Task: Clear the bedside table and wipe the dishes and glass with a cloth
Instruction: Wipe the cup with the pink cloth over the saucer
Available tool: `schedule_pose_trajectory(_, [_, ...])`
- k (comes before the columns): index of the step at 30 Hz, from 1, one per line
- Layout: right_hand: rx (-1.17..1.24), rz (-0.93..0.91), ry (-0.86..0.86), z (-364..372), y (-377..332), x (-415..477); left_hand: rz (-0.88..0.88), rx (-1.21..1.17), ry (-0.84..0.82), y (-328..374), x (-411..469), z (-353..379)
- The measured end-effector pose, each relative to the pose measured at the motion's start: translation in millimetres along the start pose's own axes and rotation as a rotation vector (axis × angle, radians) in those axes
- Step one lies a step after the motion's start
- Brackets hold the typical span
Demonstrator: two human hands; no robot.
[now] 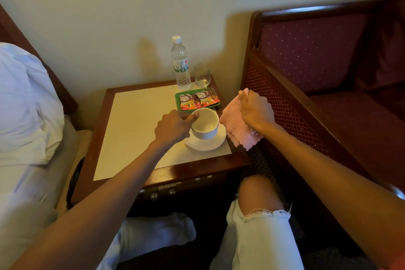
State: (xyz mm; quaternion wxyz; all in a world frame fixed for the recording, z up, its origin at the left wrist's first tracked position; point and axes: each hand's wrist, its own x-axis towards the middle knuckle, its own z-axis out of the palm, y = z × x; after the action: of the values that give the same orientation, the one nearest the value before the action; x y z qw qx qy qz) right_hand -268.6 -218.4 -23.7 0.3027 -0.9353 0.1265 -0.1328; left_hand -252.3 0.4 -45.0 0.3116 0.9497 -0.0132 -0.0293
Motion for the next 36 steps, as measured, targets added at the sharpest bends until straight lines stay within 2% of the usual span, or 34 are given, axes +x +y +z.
schedule_pose_trajectory(5, [-0.058,-0.041,0.005,1.9,15.3,4.8,-0.100,0.049,-0.014,-3.8,14.8,15.9])
schedule_pose_trajectory(15, [-0.002,-0.075,-0.033,11.8,8.6,13.6,-0.160,0.125,-0.059,-10.2,25.1,27.8])
schedule_pose_trajectory(20, [-0.004,-0.091,-0.041,14.6,4.6,14.4,-0.137,0.143,-0.036,-13.1,25.3,30.6])
schedule_pose_trajectory(24, [0.000,-0.106,-0.019,12.7,2.3,16.0,-0.132,0.169,-0.078,-15.3,26.4,24.3])
schedule_pose_trajectory(26, [0.016,-0.108,0.007,9.9,1.4,16.9,-0.141,0.142,0.010,-21.2,26.8,13.3])
schedule_pose_trajectory(29, [0.075,-0.114,0.052,7.9,-1.6,17.9,-0.149,0.180,0.236,-43.6,26.6,-6.4])
schedule_pose_trajectory(30, [0.100,-0.118,0.067,7.6,-4.1,18.0,-0.173,0.206,0.231,-53.1,25.5,-10.9])
schedule_pose_trajectory(33, [0.187,-0.139,0.095,11.0,-17.9,16.9,-0.272,0.230,0.081,-79.3,18.0,-14.8])
schedule_pose_trajectory(36, [0.240,-0.159,0.095,17.8,-38.0,12.3,-0.287,0.150,0.084,-93.8,9.9,-8.0])
